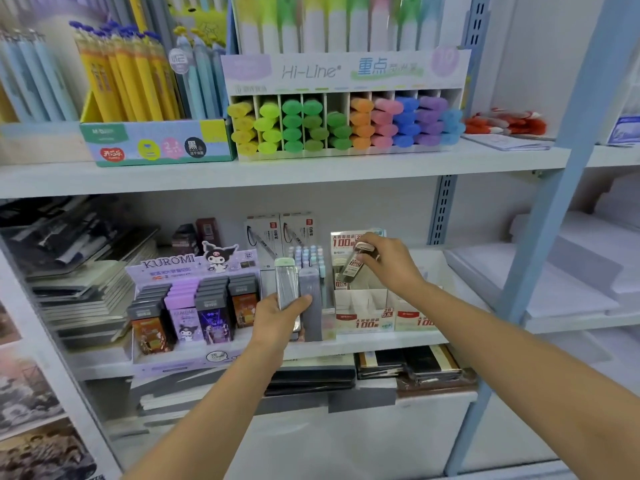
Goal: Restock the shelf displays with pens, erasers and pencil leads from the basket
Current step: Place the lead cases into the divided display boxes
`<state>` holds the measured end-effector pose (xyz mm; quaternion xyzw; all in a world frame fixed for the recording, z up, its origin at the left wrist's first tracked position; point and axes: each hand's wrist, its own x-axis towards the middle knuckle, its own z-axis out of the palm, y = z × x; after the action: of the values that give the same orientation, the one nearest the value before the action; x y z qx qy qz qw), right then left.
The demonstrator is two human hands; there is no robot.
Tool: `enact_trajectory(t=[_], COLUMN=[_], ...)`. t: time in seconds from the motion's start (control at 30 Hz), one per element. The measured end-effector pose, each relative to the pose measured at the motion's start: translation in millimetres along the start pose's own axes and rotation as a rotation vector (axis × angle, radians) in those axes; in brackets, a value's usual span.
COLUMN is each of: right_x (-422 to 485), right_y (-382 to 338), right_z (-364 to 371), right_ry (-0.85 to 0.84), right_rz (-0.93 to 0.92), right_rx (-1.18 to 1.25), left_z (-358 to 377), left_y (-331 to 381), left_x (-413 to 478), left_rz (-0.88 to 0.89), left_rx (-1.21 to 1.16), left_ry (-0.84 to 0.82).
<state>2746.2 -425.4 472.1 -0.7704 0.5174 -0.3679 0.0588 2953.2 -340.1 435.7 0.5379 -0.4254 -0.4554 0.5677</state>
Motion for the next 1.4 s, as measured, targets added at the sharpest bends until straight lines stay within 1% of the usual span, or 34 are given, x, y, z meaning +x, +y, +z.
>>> enact_trajectory(t=[0.1,0.27,0.43,0.53,0.67,0.8,0.97,1.0,1.07,1.13,1.2,1.23,1.3,1.33,1.4], right_x=[1,3,1,1,1,-7,-16,-17,-20,-24,-32,-36,-45,-49,-53], right_y=[-1,11,16,16,18,18,19,18,12,-1,-15,-21,-26,-26,-26], right_z=[5,-4,10,12,5,8,11,9,-1,-12,-22,-25,-29,-31,-37], right_ry=[-0.019,0.063,-0.034,-0.035,-0.031,-0.126,-0.165,-0.159,-0.085,-0.025,-0.108,-0.176,-0.289,-0.316,-0.291], right_rz=[-0.012,-0.001,0.008,0.029,0.012,0.056,0.114,0.112,0.089,0.113,0.197,0.228,0.232,0.224,0.237], right_rx=[-0.017,-0.018,-0.091,-0.103,-0.105,-0.102,-0.094,-0.068,0.038,0.273,0.574,0.648,0.670,0.672,0.719], left_z=[-2,-1,4,5,7,11,17,19,22,29,36,40,48,51,55], left_y=[-3,-4,-6,-7,-6,-5,-1,0,3,6,8,8,9,9,11], left_x=[1,1,1,1,2,0,-6,-8,-11,-14,-19,-21,-26,-28,-31], left_rz=[0.000,-0.004,0.004,0.003,0.003,-0.016,-0.014,-0.014,0.003,0.015,0.018,0.021,0.021,0.017,0.002], left_rx=[0.001,-0.010,-0.007,-0.019,-0.024,-0.023,-0.006,-0.002,0.009,0.005,-0.002,-0.004,0.004,0.011,0.012], left_ry=[-0.018,-0.034,-0.046,-0.053,-0.055,-0.056,-0.056,-0.056,-0.068,-0.088,-0.116,-0.134,-0.177,-0.189,-0.183])
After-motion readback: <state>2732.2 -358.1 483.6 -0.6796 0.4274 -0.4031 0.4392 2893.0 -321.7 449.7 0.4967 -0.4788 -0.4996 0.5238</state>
